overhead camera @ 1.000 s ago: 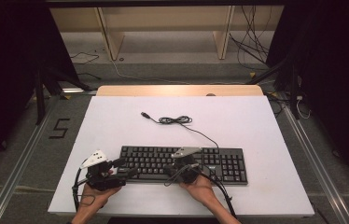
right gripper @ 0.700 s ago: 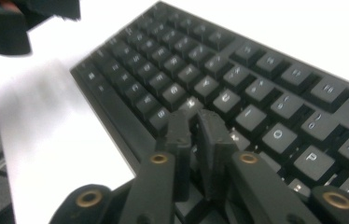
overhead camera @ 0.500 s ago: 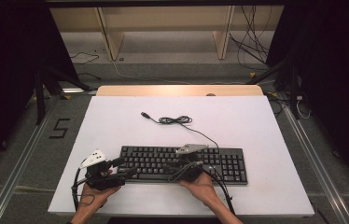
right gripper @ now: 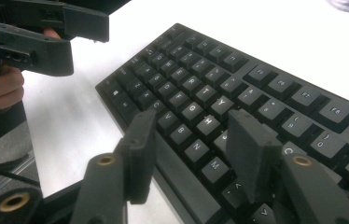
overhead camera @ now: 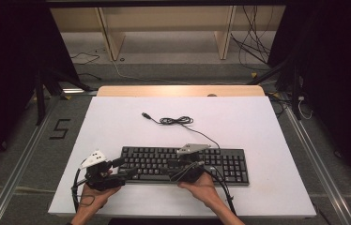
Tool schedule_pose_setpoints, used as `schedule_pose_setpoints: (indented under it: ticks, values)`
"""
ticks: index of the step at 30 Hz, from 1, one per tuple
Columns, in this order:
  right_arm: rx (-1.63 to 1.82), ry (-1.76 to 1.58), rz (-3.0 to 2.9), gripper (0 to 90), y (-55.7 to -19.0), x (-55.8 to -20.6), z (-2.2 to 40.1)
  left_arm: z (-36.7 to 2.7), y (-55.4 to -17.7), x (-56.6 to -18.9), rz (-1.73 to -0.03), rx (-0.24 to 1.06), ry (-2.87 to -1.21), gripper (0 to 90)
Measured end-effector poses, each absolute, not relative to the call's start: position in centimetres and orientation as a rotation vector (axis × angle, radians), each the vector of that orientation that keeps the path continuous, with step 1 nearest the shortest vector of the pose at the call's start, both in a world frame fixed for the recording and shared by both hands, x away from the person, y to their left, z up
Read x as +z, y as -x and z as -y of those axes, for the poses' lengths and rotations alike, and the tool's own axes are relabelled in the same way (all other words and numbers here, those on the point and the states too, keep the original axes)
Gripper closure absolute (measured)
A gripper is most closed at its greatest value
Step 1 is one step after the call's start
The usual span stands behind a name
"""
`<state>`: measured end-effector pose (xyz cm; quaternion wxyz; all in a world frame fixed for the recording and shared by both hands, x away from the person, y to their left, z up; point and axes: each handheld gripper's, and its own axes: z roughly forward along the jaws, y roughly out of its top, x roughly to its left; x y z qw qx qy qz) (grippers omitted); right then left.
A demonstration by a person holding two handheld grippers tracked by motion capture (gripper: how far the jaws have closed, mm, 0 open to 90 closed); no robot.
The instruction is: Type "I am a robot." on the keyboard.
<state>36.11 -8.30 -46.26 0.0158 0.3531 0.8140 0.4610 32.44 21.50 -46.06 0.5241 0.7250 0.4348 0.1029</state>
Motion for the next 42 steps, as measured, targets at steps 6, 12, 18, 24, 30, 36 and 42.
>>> schedule_pose_setpoints:
  ticks: [6, 12, 18, 24, 30, 36, 42]
  values:
    - [1.436, -1.085, -2.546, 47.1, -35.9, -46.1, 8.0, -21.6, -32.5, -46.1, -1.044, 0.247, -1.732, 26.6]
    - [1.439, -1.064, -2.560, 44.9, -35.6, -46.1, 7.7, -21.7, -32.5, -46.1, -1.045, 0.251, -1.732, 26.3]
    - [1.438, -1.024, -2.570, 56.1, -35.2, -46.1, 7.4, -21.8, -32.6, -46.1, -1.050, 0.253, -1.729, 26.3]
    - [1.396, -1.002, -2.601, 69.5, -34.8, -46.5, 7.1, -21.9, -32.6, -46.1, -1.050, 0.258, -1.731, 26.3]
    - [1.363, -0.978, -2.619, 80.4, -34.6, -46.9, 6.8, -22.0, -32.7, -46.1, -1.050, 0.260, -1.727, 26.2]
    - [1.337, -0.972, -2.626, 87.6, -34.5, -47.2, 6.6, -22.1, -32.7, -46.1, -1.050, 0.261, -1.729, 26.3]
    - [1.304, -0.974, -2.634, 90.0, -34.5, -47.5, 6.5, -22.1, -32.7, -46.2, -1.050, 0.262, -1.733, 26.2]
